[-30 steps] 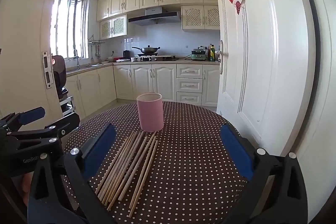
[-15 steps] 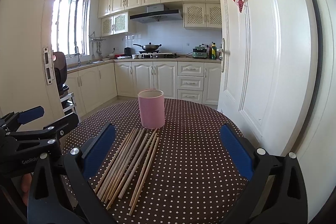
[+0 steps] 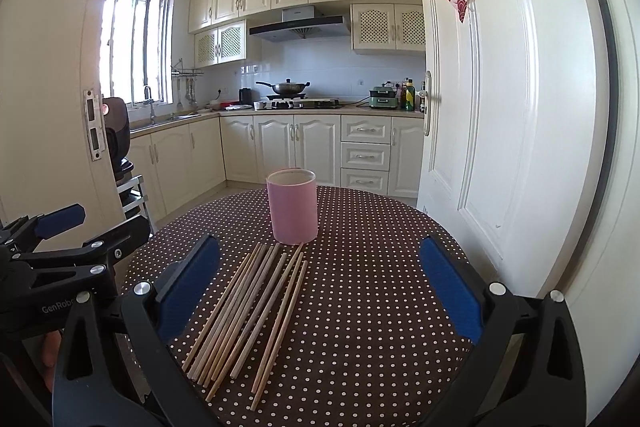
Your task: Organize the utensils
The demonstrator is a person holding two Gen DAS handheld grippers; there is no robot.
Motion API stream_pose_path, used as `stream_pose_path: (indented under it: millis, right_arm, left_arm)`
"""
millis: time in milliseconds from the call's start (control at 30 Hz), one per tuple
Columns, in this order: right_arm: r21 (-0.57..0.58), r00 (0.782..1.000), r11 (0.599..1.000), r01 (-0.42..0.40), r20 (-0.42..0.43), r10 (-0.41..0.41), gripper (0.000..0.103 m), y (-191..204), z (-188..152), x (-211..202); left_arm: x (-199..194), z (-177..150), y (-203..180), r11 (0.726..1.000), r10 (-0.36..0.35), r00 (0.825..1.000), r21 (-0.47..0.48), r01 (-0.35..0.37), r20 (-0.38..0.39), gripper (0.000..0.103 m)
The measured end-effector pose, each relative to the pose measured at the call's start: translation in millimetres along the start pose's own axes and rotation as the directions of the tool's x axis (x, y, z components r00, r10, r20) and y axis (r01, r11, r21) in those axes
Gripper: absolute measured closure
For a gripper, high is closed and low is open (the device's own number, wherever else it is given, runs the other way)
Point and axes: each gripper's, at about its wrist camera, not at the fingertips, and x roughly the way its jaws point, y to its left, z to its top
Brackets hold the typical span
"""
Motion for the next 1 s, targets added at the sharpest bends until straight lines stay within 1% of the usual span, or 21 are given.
stream_pose_path:
  millis: [400, 767, 1000]
  right_arm:
    - [-0.006, 1.000, 1.000, -0.002, -0.001, 0.002, 0.007, 1.8, -0.2, 2.4]
    - [0.008, 1.000, 1.000, -0.004, -0.020, 0.004, 0.007, -3.8, -2.5, 3.1]
    - [0.012, 1.000, 1.000, -0.005, -0.018, 0.005, 0.007, -5.6, -3.6, 2.2]
  left_arm:
    - [1.5, -0.8, -0.6, 1.000, 0.011, 1.000, -0.003, -0.011, -0.002, 0.006]
    - [3.6, -2.5, -4.8, 1.000, 0.001, 1.000, 0.007, 0.000, -0.013, 0.006]
    - [2.4, -2.4, -7.5, 1.000, 0.001, 1.000, 0.012, 0.000, -0.009, 0.006]
